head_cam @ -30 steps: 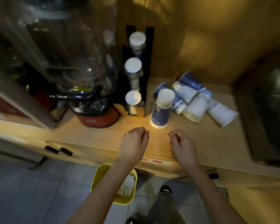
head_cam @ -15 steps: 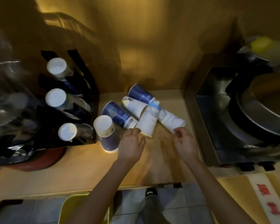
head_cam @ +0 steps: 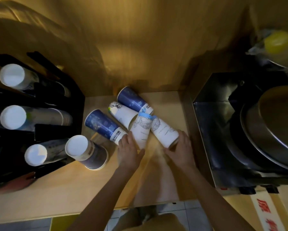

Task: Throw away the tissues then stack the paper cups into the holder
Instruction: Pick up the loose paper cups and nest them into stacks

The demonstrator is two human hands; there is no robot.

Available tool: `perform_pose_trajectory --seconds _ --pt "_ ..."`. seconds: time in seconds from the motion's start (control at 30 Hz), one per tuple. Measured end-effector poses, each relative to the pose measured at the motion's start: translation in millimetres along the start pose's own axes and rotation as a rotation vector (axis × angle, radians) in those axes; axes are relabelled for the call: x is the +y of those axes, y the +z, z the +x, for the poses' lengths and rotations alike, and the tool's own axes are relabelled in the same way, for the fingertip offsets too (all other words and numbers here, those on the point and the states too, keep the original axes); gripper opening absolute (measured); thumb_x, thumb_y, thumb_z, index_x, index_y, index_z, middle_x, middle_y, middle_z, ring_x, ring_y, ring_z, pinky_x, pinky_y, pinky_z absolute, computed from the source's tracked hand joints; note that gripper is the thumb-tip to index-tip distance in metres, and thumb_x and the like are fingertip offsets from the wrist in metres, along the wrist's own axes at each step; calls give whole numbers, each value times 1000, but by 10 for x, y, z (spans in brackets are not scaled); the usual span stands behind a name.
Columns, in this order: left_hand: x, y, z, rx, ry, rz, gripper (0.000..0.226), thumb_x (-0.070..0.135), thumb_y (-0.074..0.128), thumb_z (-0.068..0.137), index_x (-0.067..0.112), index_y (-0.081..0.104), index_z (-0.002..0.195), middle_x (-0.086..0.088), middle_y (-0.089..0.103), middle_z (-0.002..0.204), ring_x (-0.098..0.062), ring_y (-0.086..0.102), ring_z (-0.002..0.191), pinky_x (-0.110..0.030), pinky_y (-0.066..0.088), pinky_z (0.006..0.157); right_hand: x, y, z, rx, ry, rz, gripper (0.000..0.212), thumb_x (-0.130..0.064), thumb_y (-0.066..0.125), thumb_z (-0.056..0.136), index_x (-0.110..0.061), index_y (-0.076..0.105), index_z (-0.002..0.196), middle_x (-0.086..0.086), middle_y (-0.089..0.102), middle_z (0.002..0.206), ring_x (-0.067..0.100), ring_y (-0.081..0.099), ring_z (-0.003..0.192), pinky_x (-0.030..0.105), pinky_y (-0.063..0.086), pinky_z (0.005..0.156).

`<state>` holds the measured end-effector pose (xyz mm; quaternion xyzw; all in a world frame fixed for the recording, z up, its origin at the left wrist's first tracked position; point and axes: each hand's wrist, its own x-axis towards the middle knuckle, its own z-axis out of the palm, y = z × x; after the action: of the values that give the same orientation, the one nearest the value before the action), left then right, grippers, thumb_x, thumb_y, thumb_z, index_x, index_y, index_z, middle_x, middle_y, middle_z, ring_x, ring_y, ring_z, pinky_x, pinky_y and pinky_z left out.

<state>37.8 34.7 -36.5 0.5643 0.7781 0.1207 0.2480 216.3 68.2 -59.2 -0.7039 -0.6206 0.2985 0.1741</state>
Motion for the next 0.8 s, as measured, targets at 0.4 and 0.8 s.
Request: perform_pose_trajectory --seconds 0.4,0.8 --pt "26 -146 -64 -83 53 -59 87 44 64 75 18 16 143 -15 36 142 -32 33 130 -40 29 110 -135 -122 -244 29 116 163 95 -25 80 61 -3 28 137 20 36 133 36 43 122 35 37 100" --pt "77 -566 -123 121 183 -212 89 43 77 62 19 34 135 -6 41 129 -24 42 120 -39 42 97 -759 -763 -293 291 -38 218 85 -31 80 64 -13 36 134 12 44 131 28 40 124 40 37 103"
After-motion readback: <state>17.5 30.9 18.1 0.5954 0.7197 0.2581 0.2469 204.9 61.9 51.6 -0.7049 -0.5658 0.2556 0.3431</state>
